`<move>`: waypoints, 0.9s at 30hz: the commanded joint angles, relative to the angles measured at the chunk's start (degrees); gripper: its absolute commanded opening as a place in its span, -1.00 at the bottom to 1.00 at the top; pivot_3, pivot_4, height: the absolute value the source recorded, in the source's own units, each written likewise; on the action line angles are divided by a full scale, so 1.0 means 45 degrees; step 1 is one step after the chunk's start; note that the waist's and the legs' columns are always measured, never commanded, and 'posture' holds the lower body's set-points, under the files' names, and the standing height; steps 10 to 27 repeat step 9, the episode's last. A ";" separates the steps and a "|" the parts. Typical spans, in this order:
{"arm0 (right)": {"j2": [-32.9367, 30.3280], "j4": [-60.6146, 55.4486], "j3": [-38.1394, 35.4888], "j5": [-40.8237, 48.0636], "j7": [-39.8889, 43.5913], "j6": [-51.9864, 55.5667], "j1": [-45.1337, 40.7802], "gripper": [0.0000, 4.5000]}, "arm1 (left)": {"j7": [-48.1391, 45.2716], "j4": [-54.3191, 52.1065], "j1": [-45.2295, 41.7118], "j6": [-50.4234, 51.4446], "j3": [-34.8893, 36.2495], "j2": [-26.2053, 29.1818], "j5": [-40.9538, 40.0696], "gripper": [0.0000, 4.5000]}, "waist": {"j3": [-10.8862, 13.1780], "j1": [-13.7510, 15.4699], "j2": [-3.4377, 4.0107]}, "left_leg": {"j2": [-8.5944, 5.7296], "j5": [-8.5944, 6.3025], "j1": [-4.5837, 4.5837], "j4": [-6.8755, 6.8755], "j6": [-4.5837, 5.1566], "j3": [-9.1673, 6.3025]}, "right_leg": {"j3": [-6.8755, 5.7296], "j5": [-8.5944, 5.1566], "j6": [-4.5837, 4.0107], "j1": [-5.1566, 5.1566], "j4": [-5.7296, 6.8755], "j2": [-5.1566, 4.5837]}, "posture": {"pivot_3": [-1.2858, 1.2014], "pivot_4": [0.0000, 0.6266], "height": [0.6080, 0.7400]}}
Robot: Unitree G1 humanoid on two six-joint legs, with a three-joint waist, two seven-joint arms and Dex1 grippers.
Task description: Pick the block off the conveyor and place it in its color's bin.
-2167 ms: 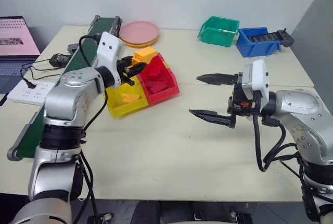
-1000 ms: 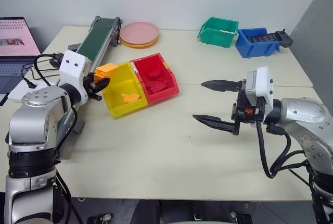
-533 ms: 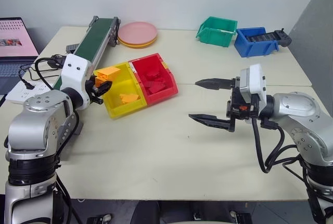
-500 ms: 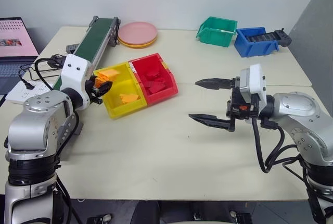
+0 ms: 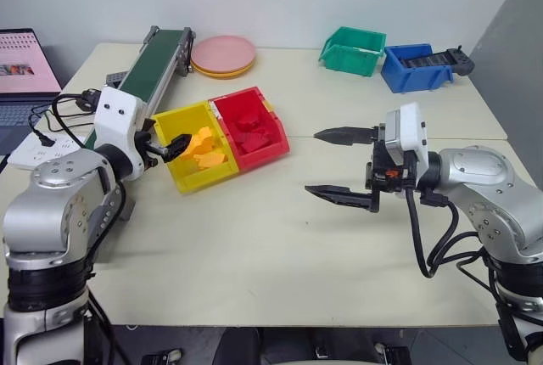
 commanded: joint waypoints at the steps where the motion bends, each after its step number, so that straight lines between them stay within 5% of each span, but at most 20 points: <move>1: -0.0058 0.0252 -0.0373 -0.0243 0.0088 -0.0510 0.0131 1.00 | -0.0112 -0.1066 0.0776 -0.0543 0.1582 0.0068 -0.0282 0.81 | 0.0000 -0.0008 -0.0001 | 0.0002 0.0000 -0.0001 0.0000 0.0000 -0.0005 | -0.0006 0.0000 0.0000 -0.0001 0.0001 0.0000 | 0.03 -0.52 1.00; 9: 0.0104 0.1493 -0.0222 -0.1114 0.0396 -0.1575 0.0407 1.00 | 0.0067 -0.2382 0.2737 -0.1164 0.2901 -0.0813 -0.0866 0.81 | -0.0001 0.0039 -0.0001 | 0.0001 0.0000 0.0014 -0.0001 0.0001 -0.0006 | -0.0011 0.0000 -0.0001 0.0011 0.0006 -0.0001 | 0.03 -0.52 1.00; 27: 0.0104 0.1493 -0.0222 -0.1114 0.0396 -0.1575 0.0407 1.00 | 0.0067 -0.2382 0.2737 -0.1164 0.2901 -0.0813 -0.0866 0.81 | -0.0001 0.0039 -0.0001 | 0.0001 0.0000 0.0014 -0.0001 0.0001 -0.0006 | -0.0011 0.0000 -0.0001 0.0011 0.0006 -0.0001 | 0.03 -0.52 1.00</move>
